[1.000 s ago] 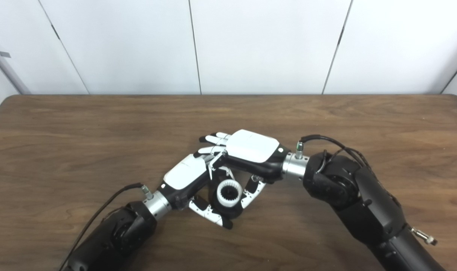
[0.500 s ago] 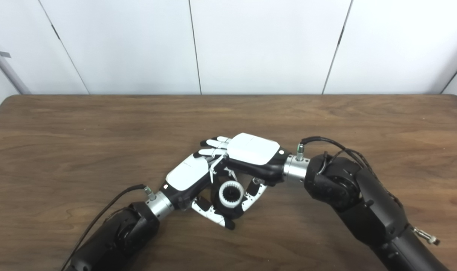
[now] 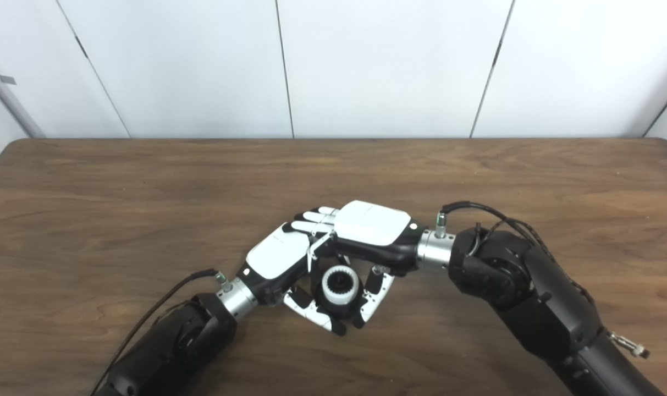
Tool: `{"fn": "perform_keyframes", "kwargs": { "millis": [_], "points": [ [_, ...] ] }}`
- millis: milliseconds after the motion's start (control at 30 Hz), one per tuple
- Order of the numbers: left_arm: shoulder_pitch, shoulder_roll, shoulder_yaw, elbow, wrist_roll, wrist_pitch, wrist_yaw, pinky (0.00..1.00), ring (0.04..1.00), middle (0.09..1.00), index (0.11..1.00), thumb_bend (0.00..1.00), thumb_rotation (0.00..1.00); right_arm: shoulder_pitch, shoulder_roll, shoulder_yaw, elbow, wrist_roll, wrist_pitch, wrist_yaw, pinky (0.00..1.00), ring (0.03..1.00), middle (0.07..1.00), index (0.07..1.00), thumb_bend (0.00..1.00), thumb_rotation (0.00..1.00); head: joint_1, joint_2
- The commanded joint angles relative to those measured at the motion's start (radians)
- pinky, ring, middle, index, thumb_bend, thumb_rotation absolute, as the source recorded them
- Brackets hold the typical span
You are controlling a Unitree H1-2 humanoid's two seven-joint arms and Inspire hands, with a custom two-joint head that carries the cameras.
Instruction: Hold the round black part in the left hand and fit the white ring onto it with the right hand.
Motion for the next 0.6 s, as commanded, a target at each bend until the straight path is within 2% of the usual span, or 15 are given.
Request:
{"fn": "perform_keyframes", "kwargs": {
  "millis": [0, 233, 400, 567],
  "points": [
    [-0.016, 0.025, -0.003, 0.062, 0.064, 0.045, -0.009, 1.0, 1.0, 0.821, 0.482, 0.52, 0.05, -0.009, -0.027, 0.003, -0.021, 0.015, -0.009, 0.043, 1.0, 1.0, 0.959, 0.642, 1.0, 0.19, -0.001, -0.001],
    [-0.037, 0.042, -0.022, 0.118, 0.1, 0.045, 0.033, 1.0, 1.0, 0.854, 0.482, 0.52, 0.05, -0.018, -0.032, -0.003, -0.046, 0.026, -0.002, 0.06, 1.0, 1.0, 0.974, 0.658, 1.0, 0.19, -0.001, -0.003],
    [-0.055, 0.05, -0.027, 0.187, 0.131, 0.044, 0.12, 1.0, 1.0, 0.865, 0.482, 0.52, 0.06, -0.016, -0.029, -0.017, -0.064, 0.036, 0.021, 0.065, 1.0, 1.0, 0.977, 0.654, 1.0, 0.18, -0.007, -0.01],
    [-0.072, 0.067, -0.032, 0.242, 0.14, 0.027, 0.157, 1.0, 1.0, 0.854, 0.482, 0.53, 0.06, -0.017, -0.022, -0.027, -0.065, 0.034, 0.032, 0.059, 1.0, 1.0, 0.979, 0.654, 1.0, 0.17, -0.016, -0.015]
  ]
}}
